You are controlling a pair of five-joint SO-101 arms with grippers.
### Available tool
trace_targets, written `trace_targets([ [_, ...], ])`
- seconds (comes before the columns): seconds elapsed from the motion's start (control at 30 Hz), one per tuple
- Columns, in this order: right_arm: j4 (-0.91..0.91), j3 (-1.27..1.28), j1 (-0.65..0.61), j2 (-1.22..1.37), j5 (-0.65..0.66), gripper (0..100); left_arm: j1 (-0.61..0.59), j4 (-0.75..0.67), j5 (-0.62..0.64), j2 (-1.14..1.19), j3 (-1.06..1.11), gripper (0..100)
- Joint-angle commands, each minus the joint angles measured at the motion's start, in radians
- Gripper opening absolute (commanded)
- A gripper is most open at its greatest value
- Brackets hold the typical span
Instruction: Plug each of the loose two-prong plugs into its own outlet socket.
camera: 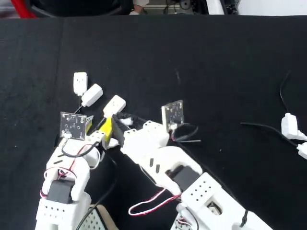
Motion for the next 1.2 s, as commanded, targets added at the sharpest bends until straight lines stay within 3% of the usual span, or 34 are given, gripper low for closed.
trace_targets([
  [0.0, 0.140, -0.101, -0.017, 0.005, -0.005, 1.3, -0.050, -0.060, 0.009, -0.006, -0.019, 19],
  [0.37, 0.221, -0.125, 0.002, 0.012, 0.048, 1.3, -0.065, -0.058, 0.003, -0.005, -0.016, 19],
  [0.47, 0.222, -0.090, 0.031, 0.013, 0.078, 1.3, -0.150, -0.006, -0.014, -0.005, -0.025, 19],
  [0.63, 0.233, -0.073, 0.017, 0.012, 0.120, 1.5, -0.404, 0.117, -0.172, -0.005, -0.093, 19],
  [0.87, 0.345, -0.134, 0.011, 0.012, 0.133, 7.0, -0.636, 0.176, -0.187, -0.005, -0.073, 18],
  [1.17, 0.345, -0.137, 0.011, 0.012, 0.104, 10.2, -0.599, 0.287, -0.272, -0.005, -0.076, 18],
])
